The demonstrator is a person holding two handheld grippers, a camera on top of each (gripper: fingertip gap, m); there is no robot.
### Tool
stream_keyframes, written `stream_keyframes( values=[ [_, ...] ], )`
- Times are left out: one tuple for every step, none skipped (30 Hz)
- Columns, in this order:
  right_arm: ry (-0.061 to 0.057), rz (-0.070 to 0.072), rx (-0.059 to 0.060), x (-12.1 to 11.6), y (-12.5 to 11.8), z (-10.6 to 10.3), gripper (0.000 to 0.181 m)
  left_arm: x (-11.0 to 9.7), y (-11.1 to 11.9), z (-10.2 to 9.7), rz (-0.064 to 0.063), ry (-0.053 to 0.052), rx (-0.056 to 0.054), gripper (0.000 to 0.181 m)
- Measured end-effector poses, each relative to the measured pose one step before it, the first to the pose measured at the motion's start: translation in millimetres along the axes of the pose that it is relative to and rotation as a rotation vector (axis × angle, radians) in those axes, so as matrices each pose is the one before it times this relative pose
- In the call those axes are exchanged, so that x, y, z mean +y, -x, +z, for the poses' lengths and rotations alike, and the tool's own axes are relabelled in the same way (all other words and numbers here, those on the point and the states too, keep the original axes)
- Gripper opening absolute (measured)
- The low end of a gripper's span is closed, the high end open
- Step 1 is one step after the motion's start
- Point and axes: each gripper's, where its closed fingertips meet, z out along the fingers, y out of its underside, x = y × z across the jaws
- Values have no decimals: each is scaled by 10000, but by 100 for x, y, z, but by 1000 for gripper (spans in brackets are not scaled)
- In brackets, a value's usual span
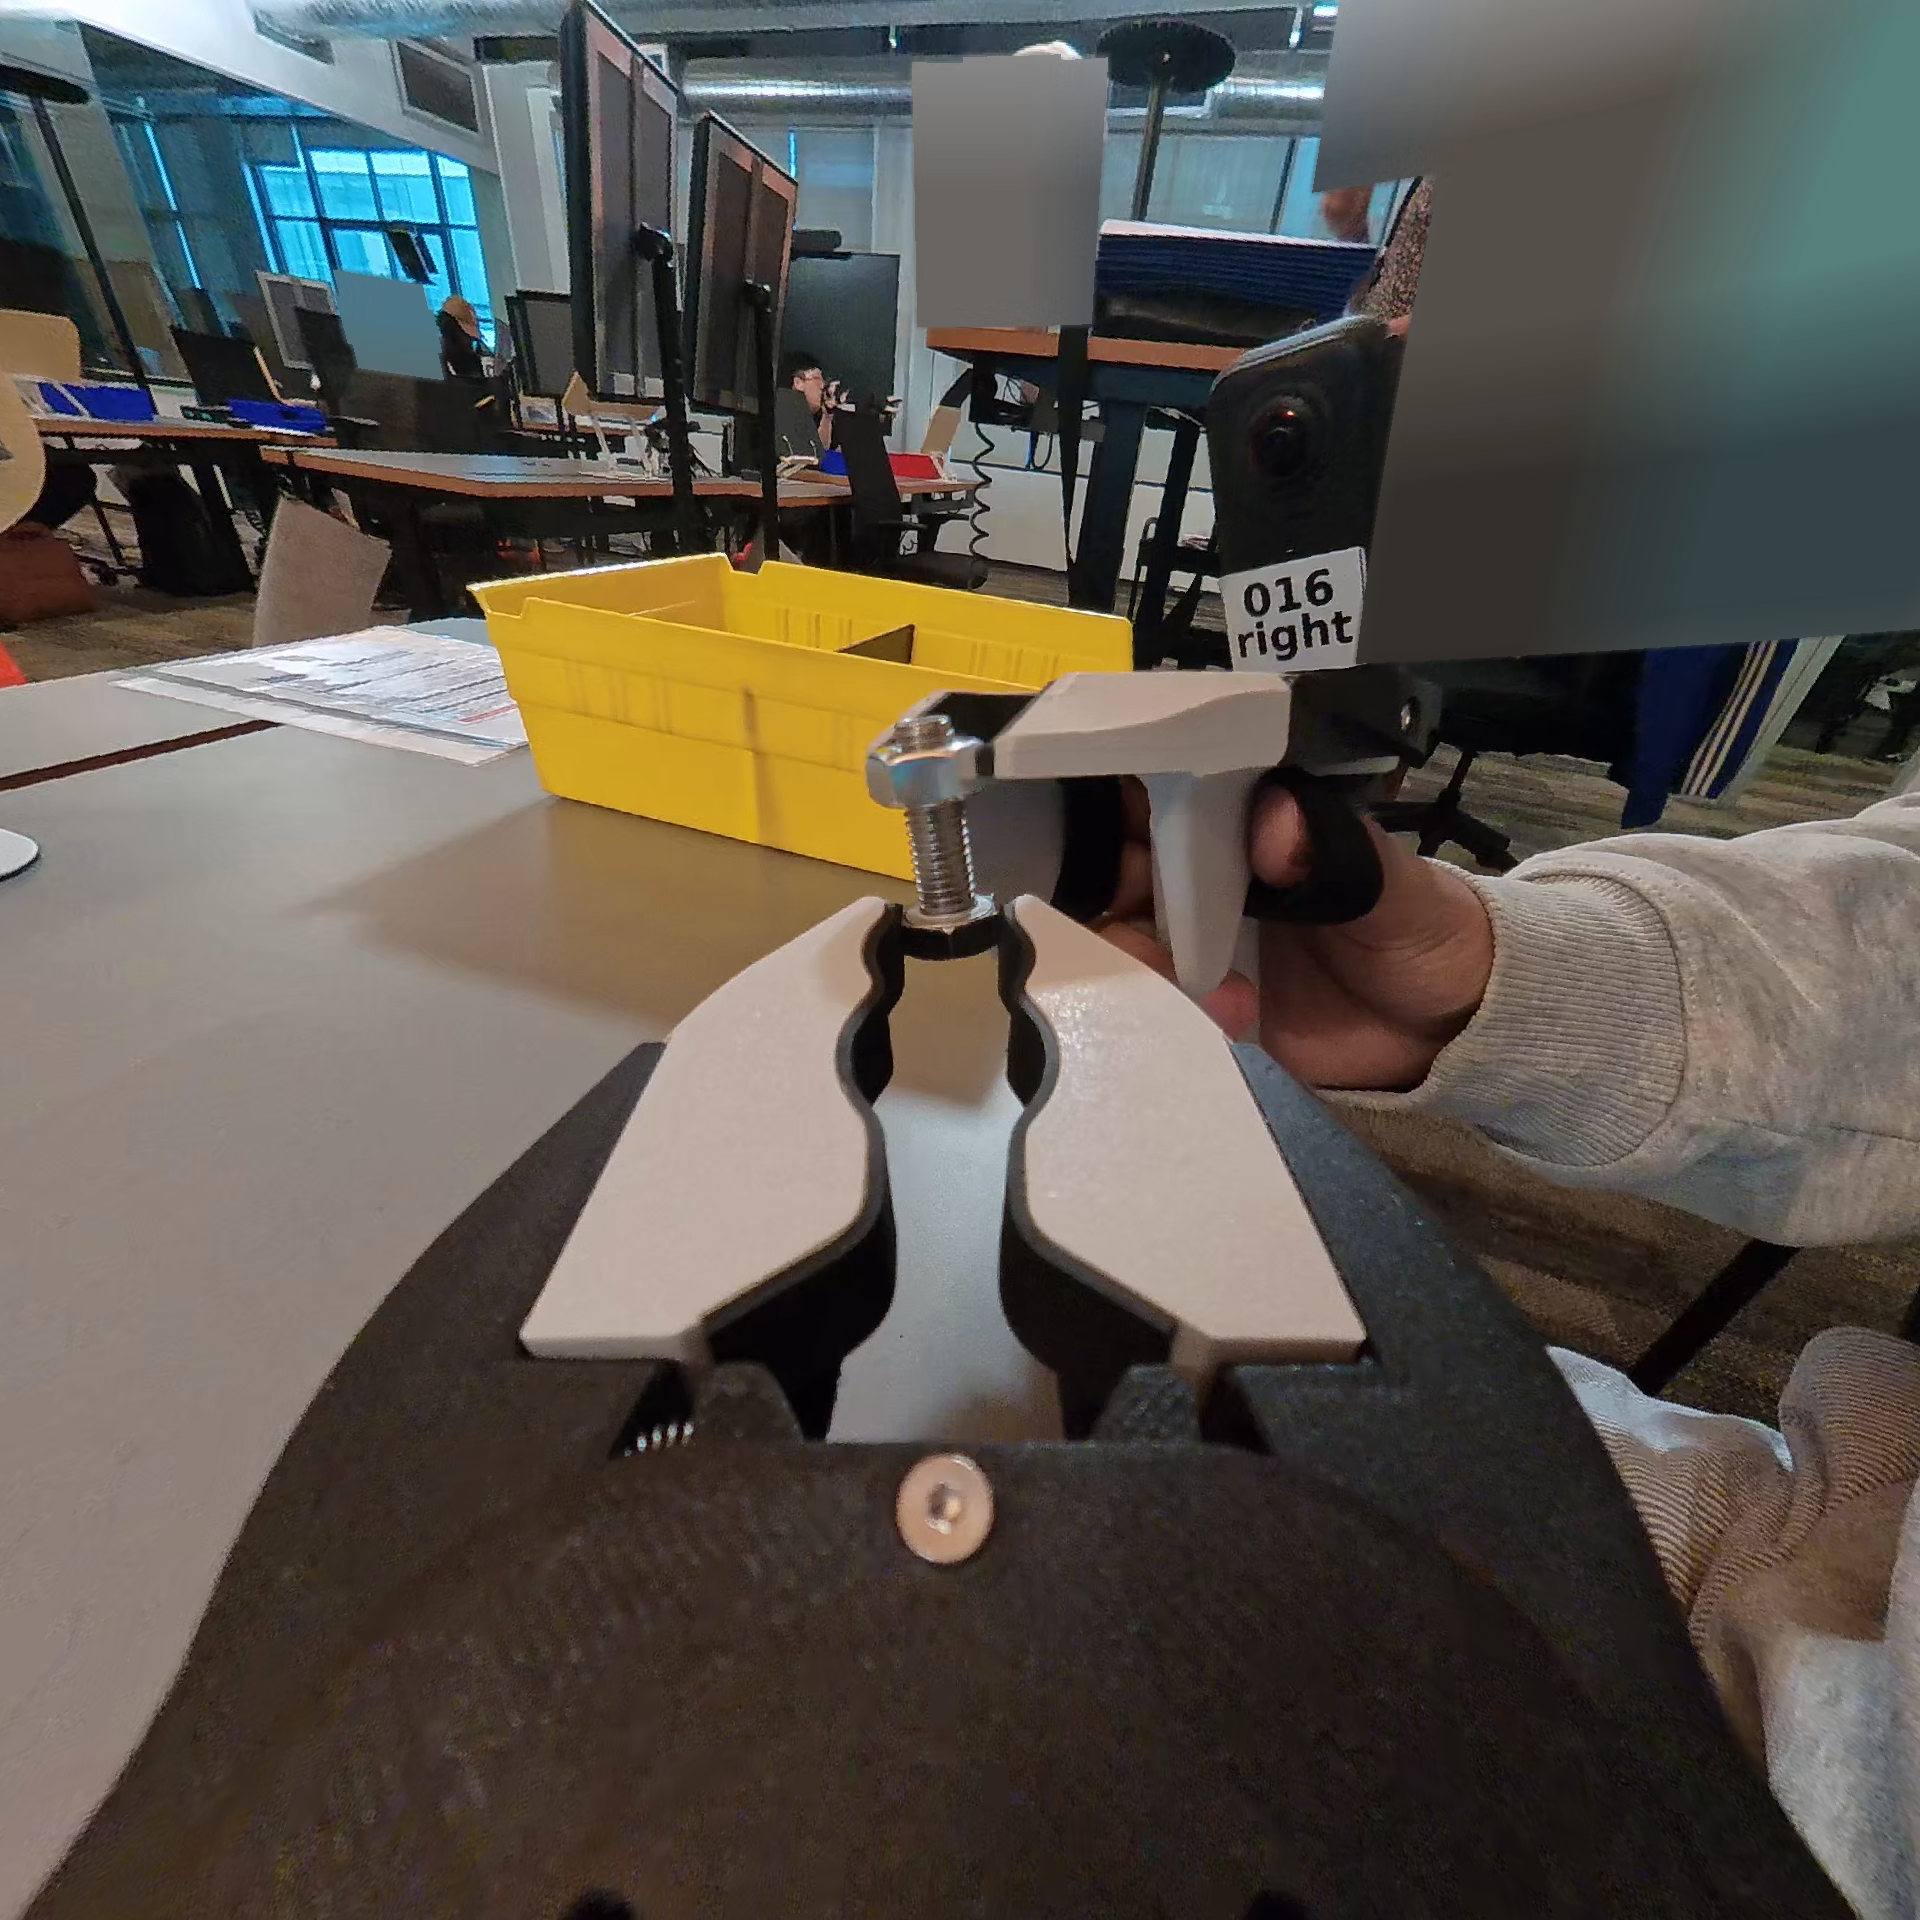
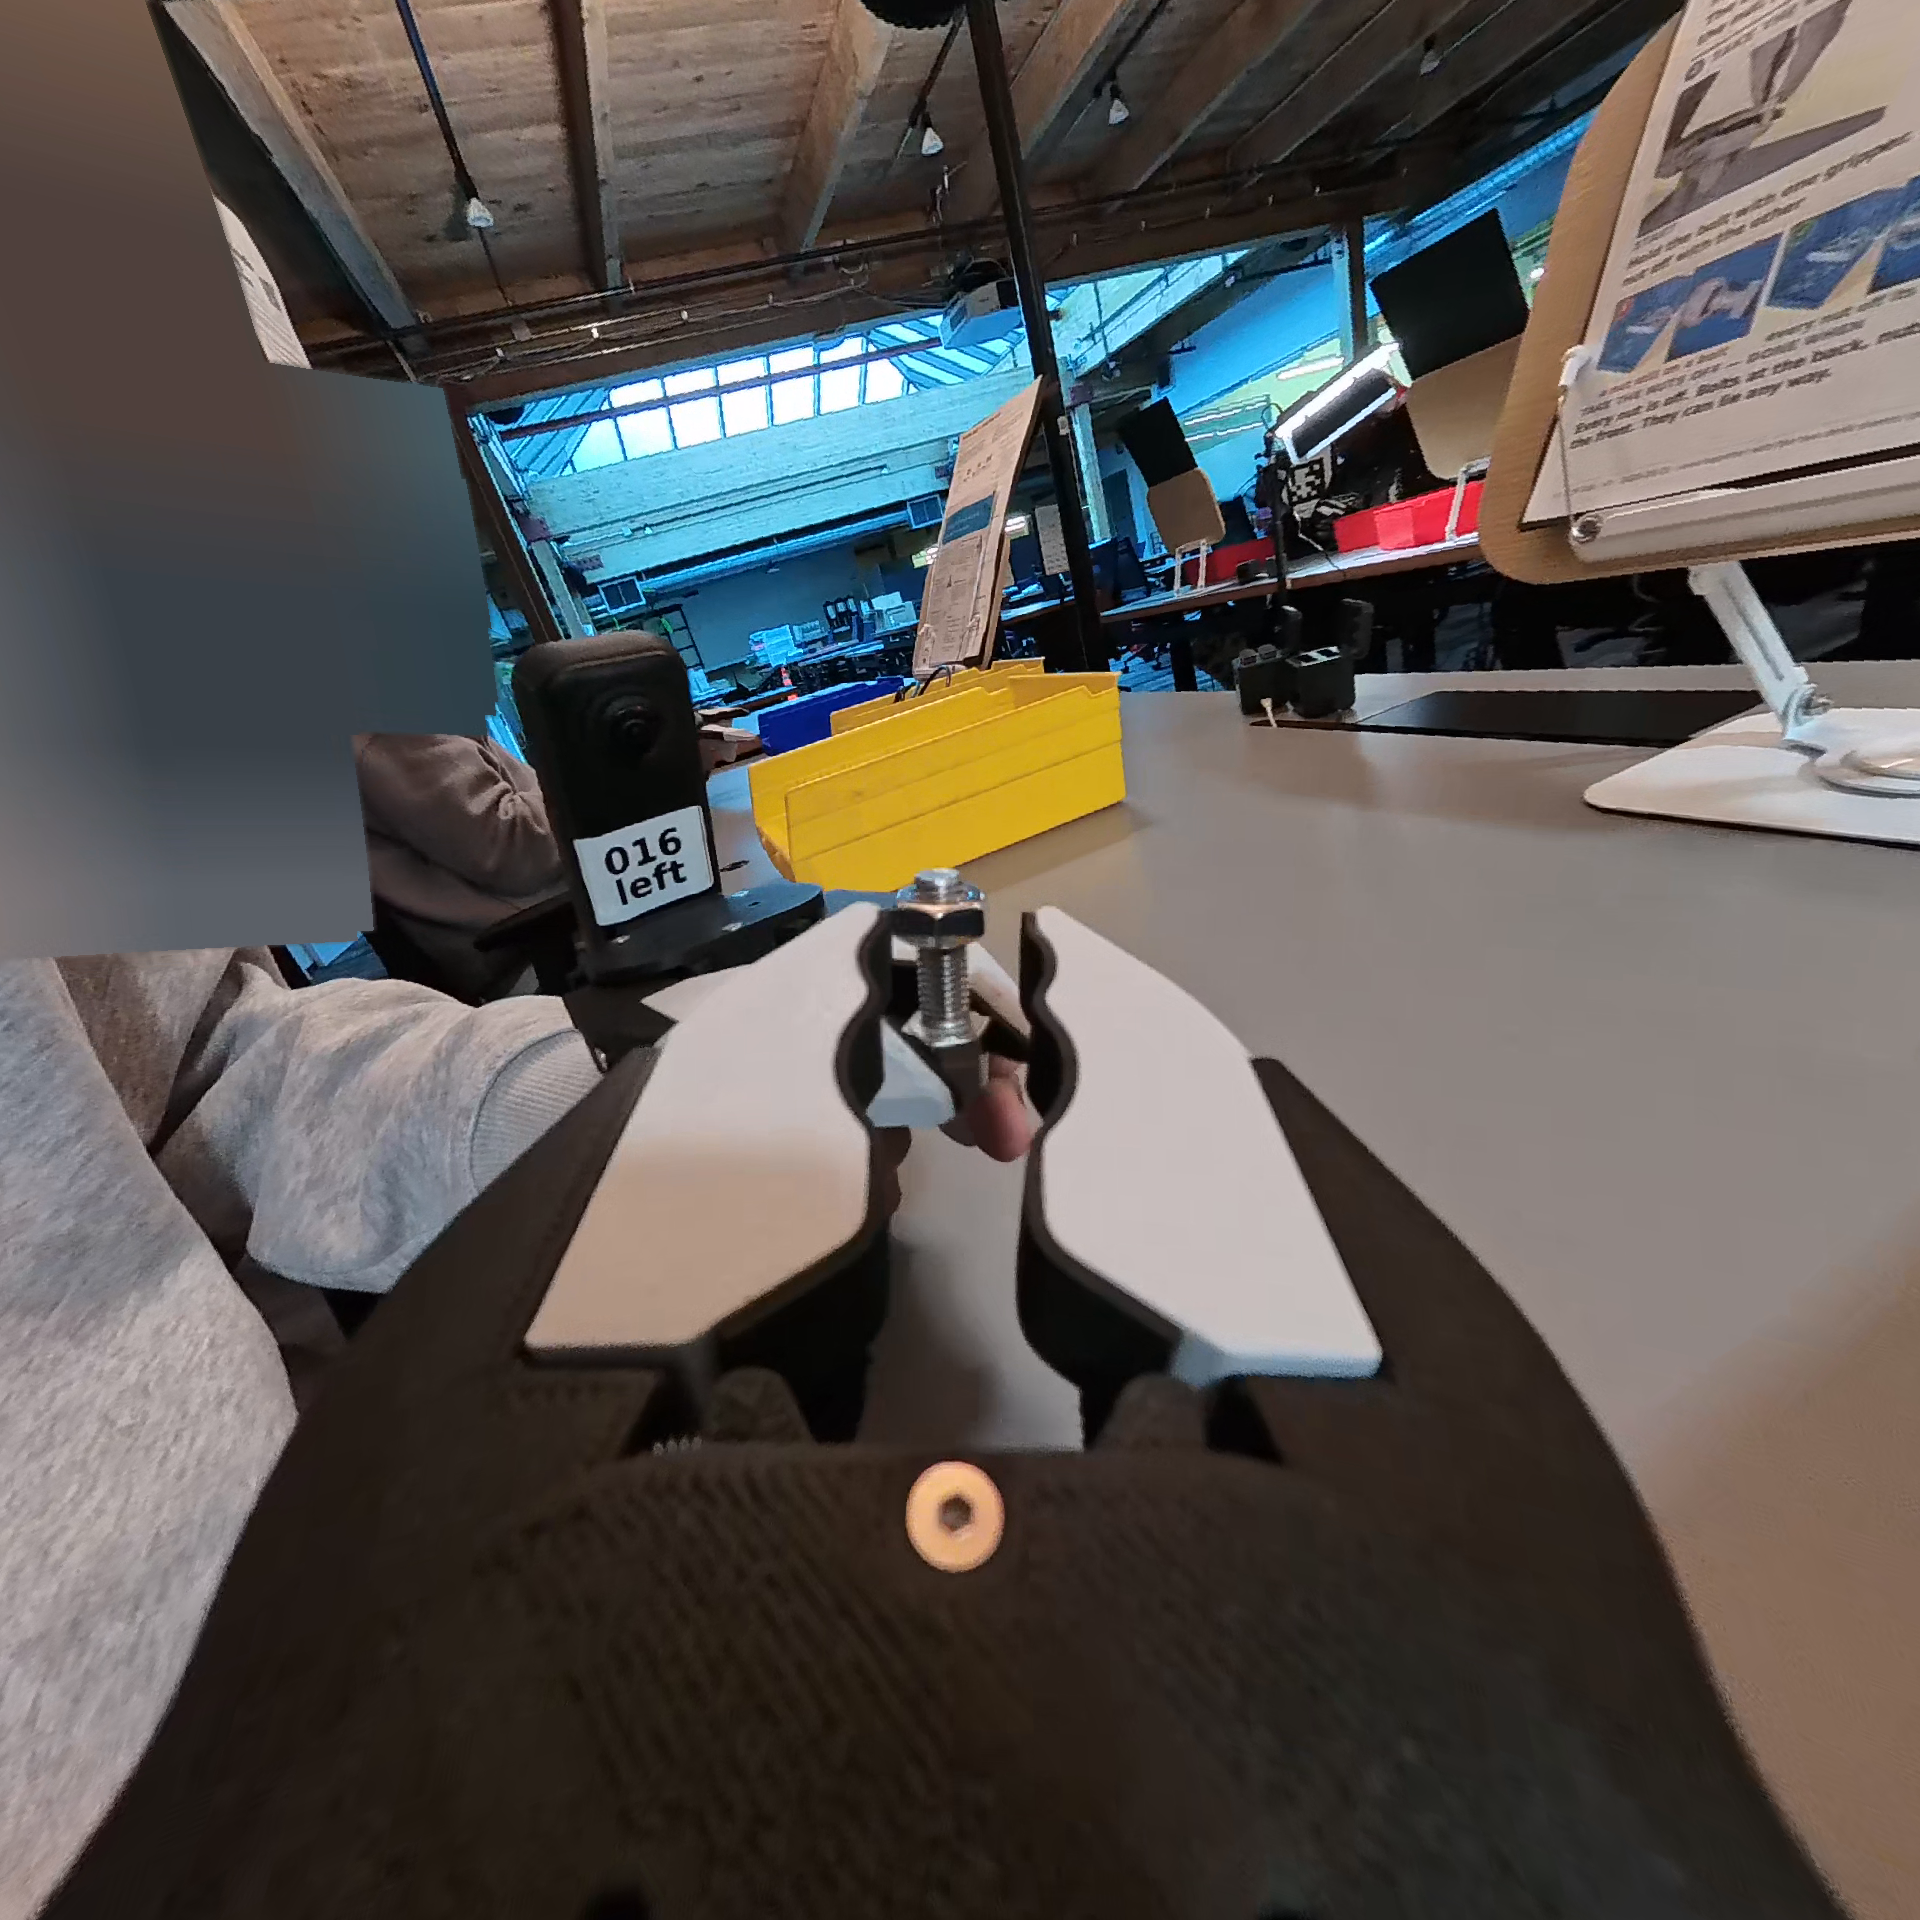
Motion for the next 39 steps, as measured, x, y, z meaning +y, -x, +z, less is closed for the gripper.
stream_keyframes(
  values=[
    [-41, 83, 40, -71, -112, -62, 23, -6, 33, -10, -33, -8, -6, 18],
    [-45, 79, 29, -71, -108, -68, 22, -5, 48, -8, -33, -7, -11, 18],
    [-33, 67, 23, -55, -114, -64, 22, -16, 48, -7, -33, -8, -11, 18],
    [-16, 49, 39, -22, -118, -57, 22, -5, 19, -4, -25, -9, -1, 18],
    [-13, 28, 46, -21, -118, -58, 21, -7, 19, -10, -15, -3, -3, 17],
    [-2, 8, 36, -14, -89, -31, 21, 3, 8, 11, -3, 3, -3, 18],
    [9, -4, 23, 9, -64, -26, 21, 4, -7, -5, 3, 2, -1, 18],
    [7, -12, 19, 16, -40, -15, 20, -2, 1, 1, 3, -2, 1, 17],
    [0, -18, 22, 0, -36, -14, 20, -5, -13, 0, 2, -5, 4, 17],
    [5, -19, 26, 6, -47, -3, 19, -4, -19, 0, 5, -4, 10, 17],
    [17, -17, 37, 19, -64, -21, 19, 4, -14, -5, 7, 3, 7, 17],
    [32, -20, 50, 52, -86, -12, 18, 2, -13, 6, 3, 1, 2, 17],
    [41, -26, 52, 55, -96, -3, 17, 0, -7, -3, 5, -1, 1, 17],
    [33, -24, 40, 60, -60, 1, 16, -5, 5, -10, 2, -4, -8, 17],
    [23, -19, 21, 25, -30, 3, 15, -5, 6, 3, 0, -4, -5, 17],
    [9, -17, 10, 4, 11, 13, 15, -2, 8, -9, -4, -1, -6, 17],
    [8, -22, 18, 12, -2, -1, 15, 0, 11, 3, -8, 1, -5, 17],
    [19, -34, 44, 28, -40, 0, 14, -3, 26, -3, -10, 0, -9, 17],
    [30, -49, 78, 37, -75, -17, 13, 3, 24, -3, -12, -4, -15, 17],
    [40, -76, 102, 31, -83, -18, 12, -14, 33, -9, -12, -9, -19, 17],
    [61, -145, 97, 26, -18, -23, 12, -7, 39, -10, -9, -12, -29, 17],
    [63, -233, 34, -2, 119, -13, 11, -20, 36, -9, -7, -14, -27, 17],
    [34, -287, -40, -62, 289, -4, 11, -23, 17, -4, -3, -25, -16, 17],
    [17, -306, -44, -84, 330, 25, 10, -19, 14, -2, 0, -15, -16, 17],
    [32, -311, 4, -46, 273, 24, 9, -3, 5, -4, 4, -4, -16, 17],
    [52, -303, 14, 6, 245, 46, 7, -2, 10, -2, 6, -2, -11, 17],
    [55, -277, -8, 13, 262, 56, 7, -4, 5, 0, 5, -4, -8, 17],
    [47, -243, -9, 17, 242, 70, 7, -8, 28, -10, -7, -13, -20, 17],
    [28, -212, 0, -13, 198, 68, 7, -16, 48, -17, -27, -16, -19, 17],
    [-1, -179, 6, -33, 156, 48, 7, -1, 46, -10, -34, -3, -10, 17],
    [-8, -129, 10, -30, 113, 46, 8, -7, 45, -5, -30, -1, -17, 17],
    [-7, -76, 6, -22, 88, 48, 9, 0, 47, -9, -16, -5, -24, 17],
    [-7, -43, -3, -5, 60, 36, 10, -3, 15, 1, 0, -2, -12, 17],
    [-4, -21, 1, 8, 26, 36, 11, -2, -2, -4, 7, -3, -9, 17],
    [-11, -9, 16, -3, -4, 28, 12, 0, -3, -6, 10, -2, -7, 17],
    [-17, -3, 44, -12, -64, 2, 14, 13, -41, 9, 29, 14, 17, 17],
    [-30, -5, 71, -43, -103, -10, 16, 23, -76, 23, 59, 23, 13, 17],
    [-35, -4, 66, -49, -109, -10, 19, 11, -88, 21, 71, 13, 8, 17],
    [-22, 13, 23, -10, -53, -2, 21, 15, -90, 4, 67, 10, 13, 17]
  ],
)
